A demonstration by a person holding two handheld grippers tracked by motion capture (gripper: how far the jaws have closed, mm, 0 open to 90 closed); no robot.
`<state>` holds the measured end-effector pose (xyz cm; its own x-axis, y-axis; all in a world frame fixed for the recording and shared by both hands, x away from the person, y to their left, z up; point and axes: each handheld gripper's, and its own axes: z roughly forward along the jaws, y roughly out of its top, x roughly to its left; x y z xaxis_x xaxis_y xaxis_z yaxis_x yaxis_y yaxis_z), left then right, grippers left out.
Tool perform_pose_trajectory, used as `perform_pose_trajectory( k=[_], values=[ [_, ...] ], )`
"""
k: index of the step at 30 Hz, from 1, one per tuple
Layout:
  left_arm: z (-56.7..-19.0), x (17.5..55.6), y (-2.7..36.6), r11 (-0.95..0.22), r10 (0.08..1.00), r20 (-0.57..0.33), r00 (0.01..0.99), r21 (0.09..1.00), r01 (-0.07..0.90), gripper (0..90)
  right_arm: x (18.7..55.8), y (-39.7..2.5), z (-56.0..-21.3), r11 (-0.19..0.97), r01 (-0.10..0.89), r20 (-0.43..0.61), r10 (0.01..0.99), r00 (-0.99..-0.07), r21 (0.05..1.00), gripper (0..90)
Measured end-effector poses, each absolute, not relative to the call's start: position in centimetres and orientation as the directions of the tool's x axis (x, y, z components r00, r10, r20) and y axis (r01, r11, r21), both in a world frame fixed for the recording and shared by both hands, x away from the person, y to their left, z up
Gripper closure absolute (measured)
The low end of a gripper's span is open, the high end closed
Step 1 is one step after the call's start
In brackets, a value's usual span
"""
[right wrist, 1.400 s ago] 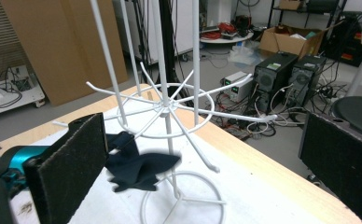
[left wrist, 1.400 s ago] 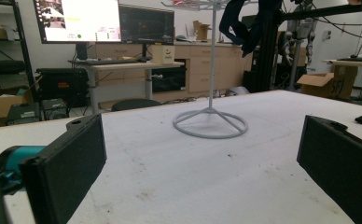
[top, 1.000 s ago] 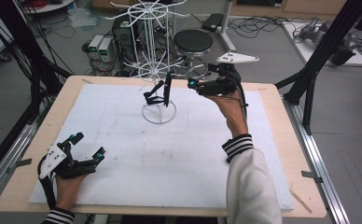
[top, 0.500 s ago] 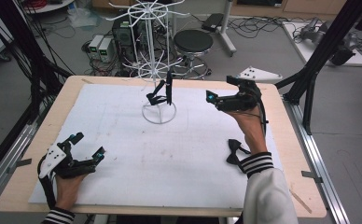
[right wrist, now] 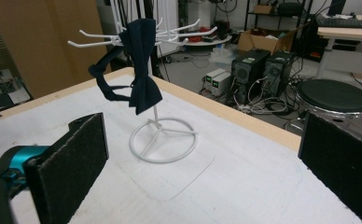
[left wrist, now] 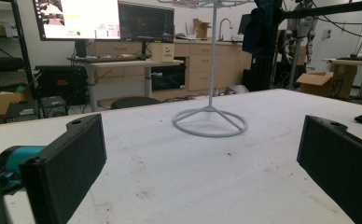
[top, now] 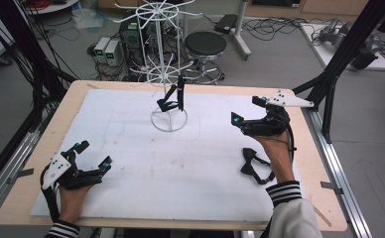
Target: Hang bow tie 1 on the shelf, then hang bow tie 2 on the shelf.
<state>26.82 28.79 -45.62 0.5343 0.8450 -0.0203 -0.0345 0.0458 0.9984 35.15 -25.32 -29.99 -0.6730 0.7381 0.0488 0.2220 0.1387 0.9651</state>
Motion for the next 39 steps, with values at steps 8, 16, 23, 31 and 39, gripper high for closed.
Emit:
perform_pose_trajectory(
  k=[8,16,23,31,39],
  values=[
    [-45.6,26.8,28.8,0.045,0.845,-0.019,0.534,0.998,-0.036,1.7,33.9,-26.3,-31.6,0.115,0.228,0.068,0.747,-0.662,0.967,0.7],
    [-45.6,26.8,28.8,0.044,0.845,-0.018,0.534,0.998,-0.036,1.7,32.9,-27.4,-33.1,0.102,0.238,0.081,0.754,-0.652,0.966,0.7],
    [-45.6,26.8,28.8,0.043,0.845,-0.017,0.535,0.998,-0.036,1.7,32.6,-28.1,-33.8,0.092,0.256,0.096,0.765,-0.637,0.962,0.7],
    [-45.6,26.8,28.8,0.044,0.846,-0.017,0.534,0.998,-0.038,1.7,32.6,-28.1,-33.8,0.091,0.257,0.097,0.766,-0.636,0.962,0.7],
    [-45.6,26.8,28.8,0.048,0.844,-0.020,0.535,0.998,-0.037,1.7,32.6,-28.1,-33.7,0.091,0.265,0.100,0.773,-0.627,0.960,0.7]
  ],
)
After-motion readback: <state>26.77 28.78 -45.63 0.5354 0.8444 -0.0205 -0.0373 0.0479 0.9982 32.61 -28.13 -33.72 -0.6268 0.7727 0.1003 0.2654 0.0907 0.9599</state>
